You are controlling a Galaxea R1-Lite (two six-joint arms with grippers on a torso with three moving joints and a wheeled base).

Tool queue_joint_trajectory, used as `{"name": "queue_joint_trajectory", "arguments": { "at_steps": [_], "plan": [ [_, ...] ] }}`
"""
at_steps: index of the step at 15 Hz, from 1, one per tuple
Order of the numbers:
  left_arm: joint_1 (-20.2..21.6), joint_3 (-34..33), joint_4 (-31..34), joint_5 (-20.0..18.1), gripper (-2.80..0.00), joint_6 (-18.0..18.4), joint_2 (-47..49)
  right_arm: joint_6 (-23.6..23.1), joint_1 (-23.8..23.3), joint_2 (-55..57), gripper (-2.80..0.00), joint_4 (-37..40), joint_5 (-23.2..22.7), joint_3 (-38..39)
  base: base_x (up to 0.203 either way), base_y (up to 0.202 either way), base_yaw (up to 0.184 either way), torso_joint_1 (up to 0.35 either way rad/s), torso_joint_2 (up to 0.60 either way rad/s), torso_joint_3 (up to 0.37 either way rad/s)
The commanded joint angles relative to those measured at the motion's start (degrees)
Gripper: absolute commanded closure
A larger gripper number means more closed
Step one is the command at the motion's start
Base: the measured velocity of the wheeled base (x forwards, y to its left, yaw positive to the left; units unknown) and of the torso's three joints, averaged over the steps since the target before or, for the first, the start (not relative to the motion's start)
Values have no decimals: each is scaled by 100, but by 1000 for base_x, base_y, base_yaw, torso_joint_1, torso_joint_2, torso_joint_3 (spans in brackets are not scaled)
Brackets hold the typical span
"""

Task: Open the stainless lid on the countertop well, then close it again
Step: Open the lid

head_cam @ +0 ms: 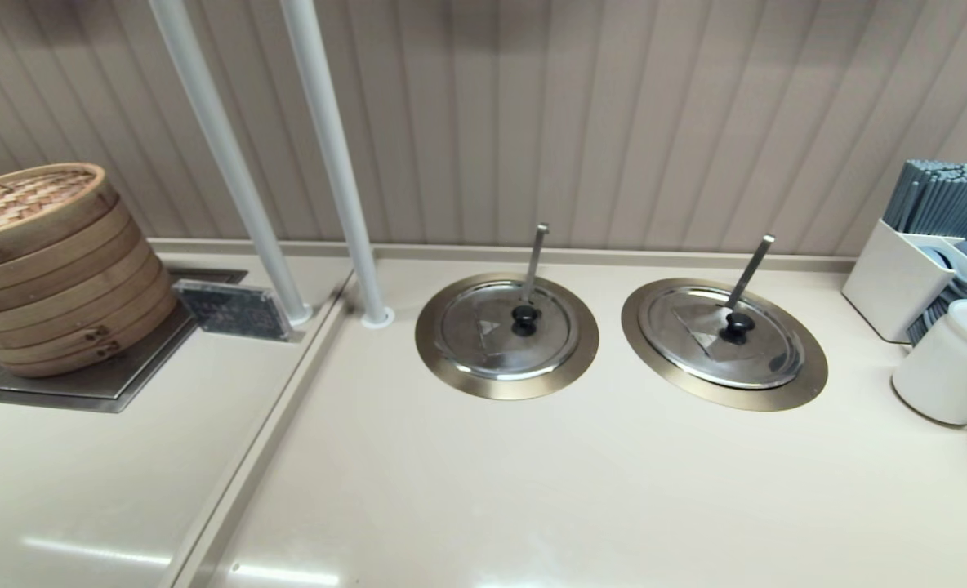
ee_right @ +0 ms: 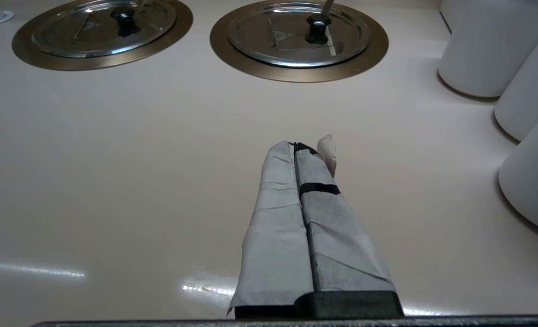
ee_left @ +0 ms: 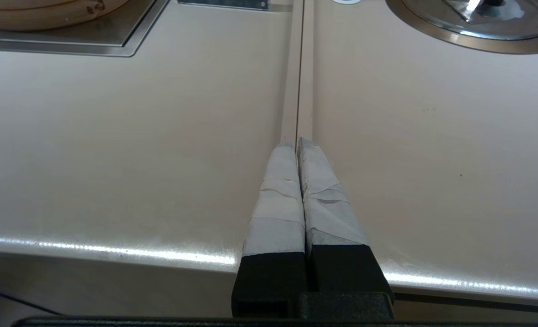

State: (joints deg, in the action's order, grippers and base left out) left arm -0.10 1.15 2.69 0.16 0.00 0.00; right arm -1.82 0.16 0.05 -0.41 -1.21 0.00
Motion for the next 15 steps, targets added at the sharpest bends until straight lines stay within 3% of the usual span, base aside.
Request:
{"name": "queue_joint_trajectory", "arguments": {
  "at_steps": [1, 15],
  "plan": [
    [1, 0, 3, 10, 0, 0, 0, 15, 2, 13, 0, -2, 24, 0, 0, 0, 0, 0, 0, 0],
    [1, 0, 3, 2, 0, 0, 0, 103, 2, 4, 0, 0, 121, -2, 0, 0, 0, 0, 0, 0]
  ]
}}
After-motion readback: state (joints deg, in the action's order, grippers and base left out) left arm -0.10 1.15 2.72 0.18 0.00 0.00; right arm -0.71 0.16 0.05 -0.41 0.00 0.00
